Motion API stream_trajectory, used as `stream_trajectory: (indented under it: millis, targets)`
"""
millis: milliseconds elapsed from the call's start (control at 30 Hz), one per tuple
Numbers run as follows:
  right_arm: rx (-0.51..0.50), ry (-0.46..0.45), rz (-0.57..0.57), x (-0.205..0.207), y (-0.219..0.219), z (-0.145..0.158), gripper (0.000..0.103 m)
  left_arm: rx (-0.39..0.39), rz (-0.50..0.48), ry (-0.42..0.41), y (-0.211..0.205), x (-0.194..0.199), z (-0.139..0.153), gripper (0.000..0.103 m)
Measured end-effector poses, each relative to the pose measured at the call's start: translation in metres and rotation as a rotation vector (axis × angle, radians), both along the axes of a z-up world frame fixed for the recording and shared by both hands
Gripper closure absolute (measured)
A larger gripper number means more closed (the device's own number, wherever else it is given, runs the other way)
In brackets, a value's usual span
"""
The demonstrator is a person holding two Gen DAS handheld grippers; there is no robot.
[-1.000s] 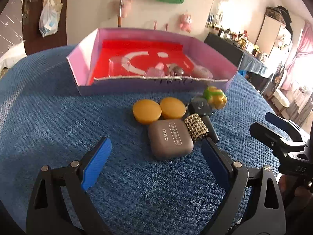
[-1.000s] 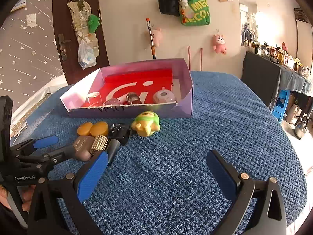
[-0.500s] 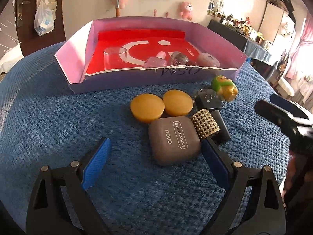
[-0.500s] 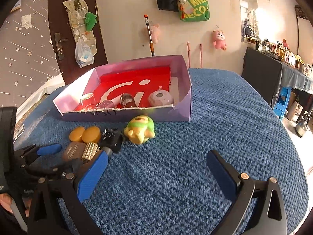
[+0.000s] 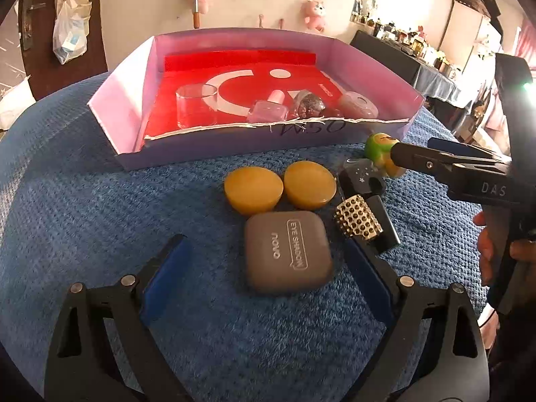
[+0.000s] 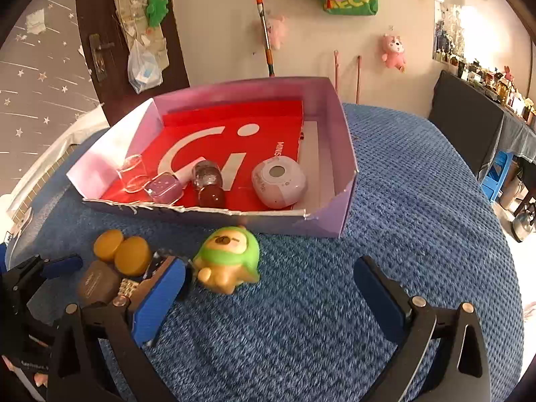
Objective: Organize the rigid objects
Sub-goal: 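Grasp the grey eyeshadow compact with the left tool while the right tool grasps the green toy figure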
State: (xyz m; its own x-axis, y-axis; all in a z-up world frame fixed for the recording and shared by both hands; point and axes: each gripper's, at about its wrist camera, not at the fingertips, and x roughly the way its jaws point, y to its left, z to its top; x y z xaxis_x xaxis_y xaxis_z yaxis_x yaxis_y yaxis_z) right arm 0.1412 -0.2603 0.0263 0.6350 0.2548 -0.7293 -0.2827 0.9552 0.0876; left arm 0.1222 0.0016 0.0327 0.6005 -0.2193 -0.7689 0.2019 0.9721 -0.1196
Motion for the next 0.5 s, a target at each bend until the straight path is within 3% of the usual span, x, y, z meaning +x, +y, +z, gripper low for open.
stream_trajectory:
  millis: [300, 400, 433, 500]
  targets:
    - [0.055, 0.091, 0.050, 0.018, 0.003, -0.017, 0.010, 0.020, -0.006, -0.007, -0.003, 0.006, -0.001, 0.031]
    - [0.063, 0.082, 0.065, 0.020, 0.004, -0.018, 0.014, -0.016, -0.037, -0.010, -0.003, 0.003, 0.000, 0.046]
    - [0.071, 0.081, 0.075, 0.020, 0.005, -0.018, 0.019, -0.027, -0.045, -0.013, -0.003, 0.002, 0.001, 0.052]
    - [0.095, 0.077, 0.114, 0.018, 0.008, -0.017, 0.041, -0.032, -0.053, -0.013, -0.003, 0.001, 0.001, 0.052]
